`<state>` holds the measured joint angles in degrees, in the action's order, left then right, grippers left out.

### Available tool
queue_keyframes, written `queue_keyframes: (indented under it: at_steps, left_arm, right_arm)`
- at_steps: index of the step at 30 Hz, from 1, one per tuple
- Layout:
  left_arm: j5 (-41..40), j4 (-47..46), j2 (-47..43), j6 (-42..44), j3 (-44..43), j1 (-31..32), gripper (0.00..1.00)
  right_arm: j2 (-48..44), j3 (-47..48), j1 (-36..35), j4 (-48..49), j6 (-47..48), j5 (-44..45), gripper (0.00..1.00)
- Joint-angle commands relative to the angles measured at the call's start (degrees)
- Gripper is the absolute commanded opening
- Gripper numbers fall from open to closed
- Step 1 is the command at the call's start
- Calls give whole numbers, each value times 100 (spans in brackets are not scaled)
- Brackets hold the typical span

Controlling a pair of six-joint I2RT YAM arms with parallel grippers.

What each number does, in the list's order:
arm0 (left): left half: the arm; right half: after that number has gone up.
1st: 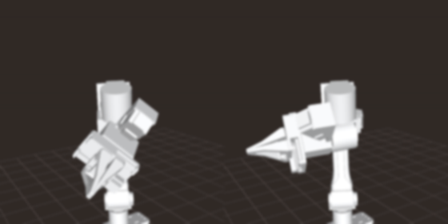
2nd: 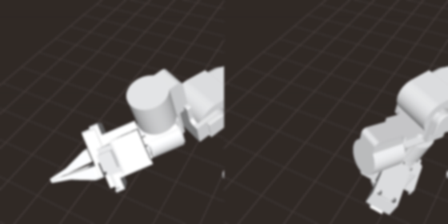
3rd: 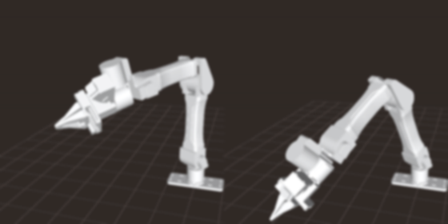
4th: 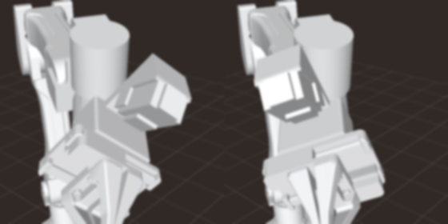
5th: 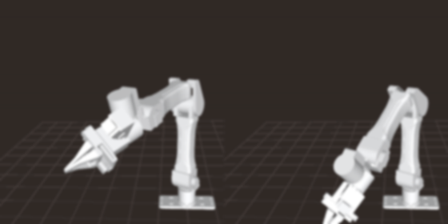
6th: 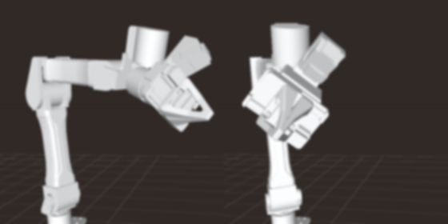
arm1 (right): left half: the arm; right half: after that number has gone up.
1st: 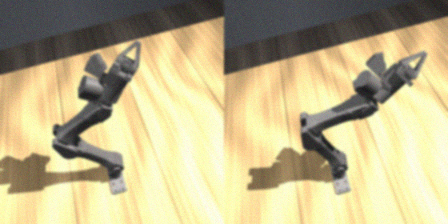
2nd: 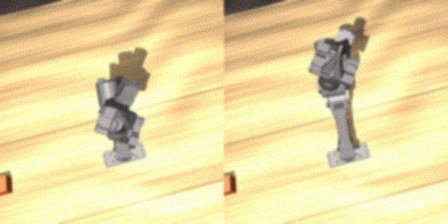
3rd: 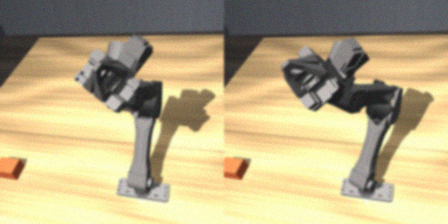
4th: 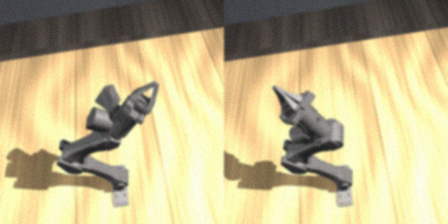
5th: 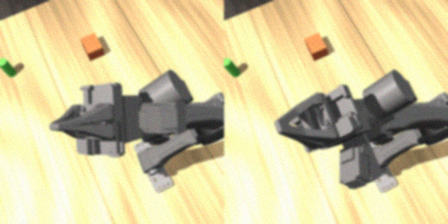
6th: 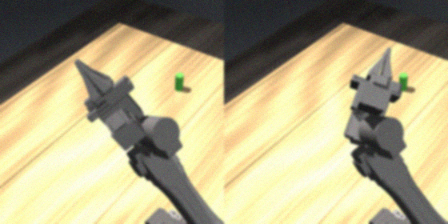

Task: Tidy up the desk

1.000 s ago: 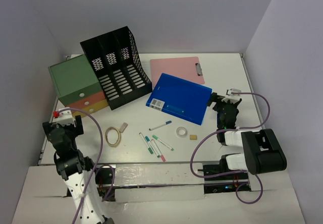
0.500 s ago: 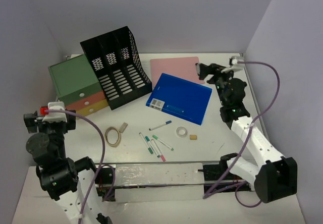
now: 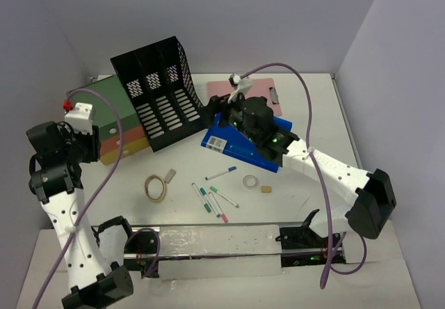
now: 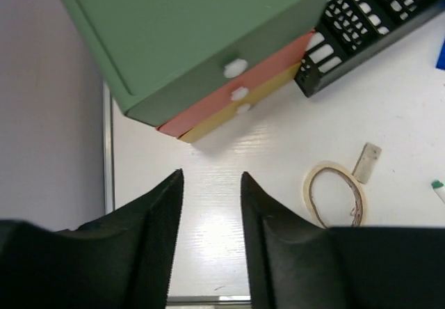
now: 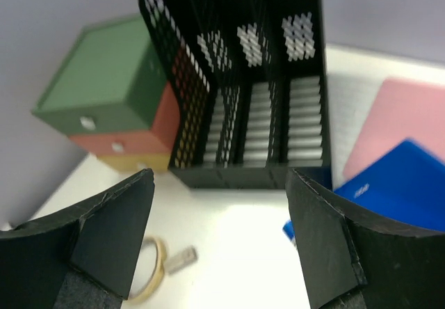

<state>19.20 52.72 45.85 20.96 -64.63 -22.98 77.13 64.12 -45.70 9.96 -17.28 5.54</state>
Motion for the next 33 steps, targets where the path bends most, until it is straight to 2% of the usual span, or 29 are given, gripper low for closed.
queue_keyframes:
  at_steps: [1, 6, 8, 11, 15, 19, 21, 26, 28, 30, 33]
  left_arm:
    - [151, -542, -711, 919, 411, 33, 42]
    - [-72, -1176, -1211, 2652, 950, 167, 46]
    - [211, -1281, -1375, 3113, 1011, 234, 48]
    - [528, -1395, -1591, 4314, 1510, 262, 49]
    - [705, -1705, -1763, 4698, 1904, 370, 50]
    - [277, -1677, -1123, 3844, 1544, 688, 47]
    - [55, -1243, -481, 2686, 730, 985, 42]
    - [172, -357, 101, 1497, -113, 1541, 43]
    - [317, 5, 375, 965, -531, 1574, 45]
    - [256, 25, 510, 553, -748, 1570, 46]
    - [-376, -301, 691, -166, -955, 1564, 48]
  right_arm:
    - [37, 108, -159, -84, -209, 80, 83]
    - [-14, -419, -160, 149, -258, 242, 83]
    - [0, -568, -167, 241, -267, 340, 84]
    - [84, -796, -167, 378, -276, 371, 84]
    - [305, -872, -167, 396, -229, 348, 85]
    - [618, -637, -165, 156, -75, 363, 86]
    - [784, -478, -158, 52, -40, 377, 86]
    - [874, -477, -159, 39, -276, 307, 86]
    - [857, -374, -190, -113, -357, 299, 85]
    - [856, -254, -245, -239, -444, 226, 84]
    - [965, 108, -501, -281, -587, 24, 83]
